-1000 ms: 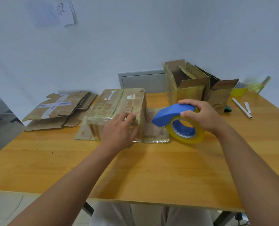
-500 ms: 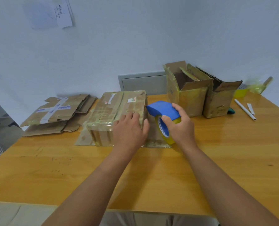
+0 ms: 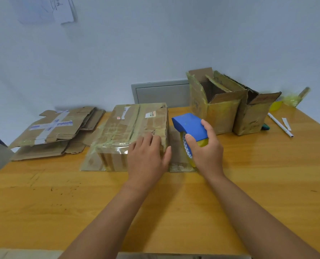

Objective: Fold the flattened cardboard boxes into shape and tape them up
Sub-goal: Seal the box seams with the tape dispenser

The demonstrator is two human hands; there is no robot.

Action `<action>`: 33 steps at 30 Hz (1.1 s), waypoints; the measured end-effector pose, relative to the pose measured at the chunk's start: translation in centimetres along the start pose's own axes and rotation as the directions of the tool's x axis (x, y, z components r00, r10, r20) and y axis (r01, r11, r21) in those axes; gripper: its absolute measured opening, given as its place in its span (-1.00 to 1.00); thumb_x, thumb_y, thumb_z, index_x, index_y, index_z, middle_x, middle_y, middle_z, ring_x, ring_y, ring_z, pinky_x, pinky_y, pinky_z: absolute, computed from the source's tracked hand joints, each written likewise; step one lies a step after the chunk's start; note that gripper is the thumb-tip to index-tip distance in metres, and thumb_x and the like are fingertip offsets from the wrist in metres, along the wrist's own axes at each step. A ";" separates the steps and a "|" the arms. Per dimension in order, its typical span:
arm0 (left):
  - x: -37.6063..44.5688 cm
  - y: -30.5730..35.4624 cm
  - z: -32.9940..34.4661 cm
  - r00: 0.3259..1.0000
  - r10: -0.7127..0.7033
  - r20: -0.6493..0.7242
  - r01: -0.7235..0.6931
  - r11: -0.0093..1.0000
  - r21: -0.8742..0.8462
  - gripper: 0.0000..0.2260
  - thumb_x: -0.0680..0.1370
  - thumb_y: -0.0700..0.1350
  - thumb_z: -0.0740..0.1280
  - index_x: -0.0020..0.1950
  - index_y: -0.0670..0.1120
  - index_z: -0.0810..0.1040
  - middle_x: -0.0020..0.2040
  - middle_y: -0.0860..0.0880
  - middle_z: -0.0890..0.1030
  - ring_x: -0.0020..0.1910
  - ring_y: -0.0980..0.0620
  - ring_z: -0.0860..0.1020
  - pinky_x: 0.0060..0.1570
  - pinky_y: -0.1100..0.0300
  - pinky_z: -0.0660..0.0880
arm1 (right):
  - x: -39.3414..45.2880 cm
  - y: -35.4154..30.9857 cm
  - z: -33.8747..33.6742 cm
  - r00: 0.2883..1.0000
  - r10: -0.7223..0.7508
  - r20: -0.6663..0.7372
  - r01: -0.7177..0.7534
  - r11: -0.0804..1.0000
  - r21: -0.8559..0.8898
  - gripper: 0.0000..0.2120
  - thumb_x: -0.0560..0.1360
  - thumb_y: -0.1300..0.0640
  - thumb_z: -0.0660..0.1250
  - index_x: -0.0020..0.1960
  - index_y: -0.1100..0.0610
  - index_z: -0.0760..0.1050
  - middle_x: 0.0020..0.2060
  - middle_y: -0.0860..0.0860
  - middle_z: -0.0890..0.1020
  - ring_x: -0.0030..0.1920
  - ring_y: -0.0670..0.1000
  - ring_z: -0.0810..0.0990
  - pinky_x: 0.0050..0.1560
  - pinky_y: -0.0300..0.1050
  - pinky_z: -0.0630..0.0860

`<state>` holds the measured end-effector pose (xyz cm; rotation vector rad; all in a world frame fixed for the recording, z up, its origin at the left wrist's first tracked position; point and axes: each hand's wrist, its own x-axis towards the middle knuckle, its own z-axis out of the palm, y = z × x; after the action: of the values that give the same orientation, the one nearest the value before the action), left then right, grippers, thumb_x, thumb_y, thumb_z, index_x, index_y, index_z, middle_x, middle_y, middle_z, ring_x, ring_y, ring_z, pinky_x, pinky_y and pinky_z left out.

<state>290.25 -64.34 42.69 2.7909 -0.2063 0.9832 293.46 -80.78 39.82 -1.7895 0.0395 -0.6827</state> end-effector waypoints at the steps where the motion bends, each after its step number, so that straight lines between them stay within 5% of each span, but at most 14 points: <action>1: 0.1 -0.3 -0.2 1.000 0.001 0.013 0.000 0.999 -0.047 -0.69 0.54 0.17 0.28 -0.05 -0.07 0.57 -0.09 0.01 0.57 -0.10 -0.03 0.51 -0.08 0.06 0.43 | 0.2 -0.3 0.2 1.000 0.009 -0.018 -0.009 1.000 0.014 -0.36 0.42 -0.21 0.36 0.47 -0.08 0.38 0.28 -0.13 0.53 0.22 -0.06 0.54 0.20 0.07 0.55; 4: 0.8 -1.5 -1.0 0.996 0.021 0.091 -0.006 0.987 -0.162 -0.67 0.63 0.14 0.14 -0.08 -0.03 0.56 -0.11 0.08 0.53 -0.09 0.00 0.49 -0.10 0.09 0.39 | 0.9 -0.9 1.1 0.997 0.027 -0.069 -0.023 0.998 0.052 -0.37 0.45 -0.16 0.39 0.48 -0.07 0.38 0.31 -0.17 0.51 0.28 -0.10 0.50 0.28 0.04 0.51; 7: 2.0 -2.8 -1.6 0.984 0.073 0.161 -0.032 0.969 -0.244 -0.73 0.68 0.02 0.18 -0.16 -0.05 0.50 -0.20 0.09 0.45 -0.17 -0.03 0.45 -0.21 0.09 0.28 | 1.2 -0.6 2.2 0.996 0.043 -0.072 -0.040 0.998 0.043 -0.39 0.48 -0.11 0.42 0.49 -0.05 0.37 0.34 -0.11 0.52 0.31 -0.04 0.51 0.29 0.11 0.50; 10: 2.6 -3.5 -1.6 0.980 0.088 0.181 -0.028 0.950 -0.312 -0.79 0.64 0.01 0.29 -0.07 -0.06 0.62 -0.13 0.06 0.54 -0.11 0.00 0.47 -0.13 0.06 0.41 | 0.7 -0.1 2.9 0.997 0.033 -0.068 -0.032 0.999 0.015 -0.37 0.47 -0.12 0.42 0.50 -0.04 0.36 0.29 -0.21 0.46 0.32 -0.11 0.46 0.34 0.02 0.46; 14: 2.5 -3.7 -1.4 0.986 0.124 0.113 -0.079 0.937 -0.341 -0.82 0.59 0.00 0.37 -0.02 -0.08 0.69 -0.10 0.00 0.60 -0.09 -0.06 0.51 -0.13 0.06 0.41 | -0.2 0.3 3.2 0.998 -0.052 -0.041 0.050 0.998 -0.035 -0.34 0.45 -0.14 0.38 0.50 0.01 0.36 0.29 -0.23 0.43 0.29 -0.23 0.40 0.28 -0.26 0.37; 21: 2.3 -4.4 -1.3 0.974 0.223 0.049 -0.198 0.931 -0.306 -0.78 0.53 0.03 0.44 0.02 -0.10 0.70 -0.09 -0.04 0.62 -0.12 -0.11 0.53 -0.17 0.06 0.40 | -0.3 0.6 2.8 0.997 -0.038 -0.060 0.037 0.999 -0.007 -0.33 0.46 -0.14 0.37 0.52 0.00 0.33 0.31 -0.24 0.41 0.31 -0.29 0.35 0.30 -0.30 0.32; 28: 1.9 -4.9 -0.1 0.960 0.276 -0.051 -0.279 0.921 -0.271 -0.71 0.51 0.12 0.39 0.00 -0.08 0.69 -0.13 -0.02 0.60 -0.17 -0.07 0.52 -0.21 0.09 0.39 | -0.4 0.7 2.4 0.998 -0.052 -0.044 0.051 0.999 -0.014 -0.33 0.47 -0.12 0.38 0.53 0.02 0.31 0.34 -0.20 0.40 0.36 -0.20 0.38 0.37 -0.12 0.41; 33: 1.0 -4.3 2.0 0.936 0.272 -0.224 -0.296 0.952 -0.079 -0.69 0.57 0.11 0.30 -0.05 -0.11 0.66 -0.09 -0.04 0.62 -0.15 -0.09 0.55 -0.16 0.09 0.37 | -0.5 0.3 2.5 0.998 -0.062 -0.028 0.062 0.998 -0.010 -0.32 0.46 -0.12 0.37 0.53 0.03 0.31 0.34 -0.20 0.40 0.35 -0.22 0.36 0.40 -0.06 0.40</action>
<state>293.03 -60.65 41.27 2.5776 -0.6295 1.2795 294.24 -78.52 38.94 -1.7960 0.0065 -0.7533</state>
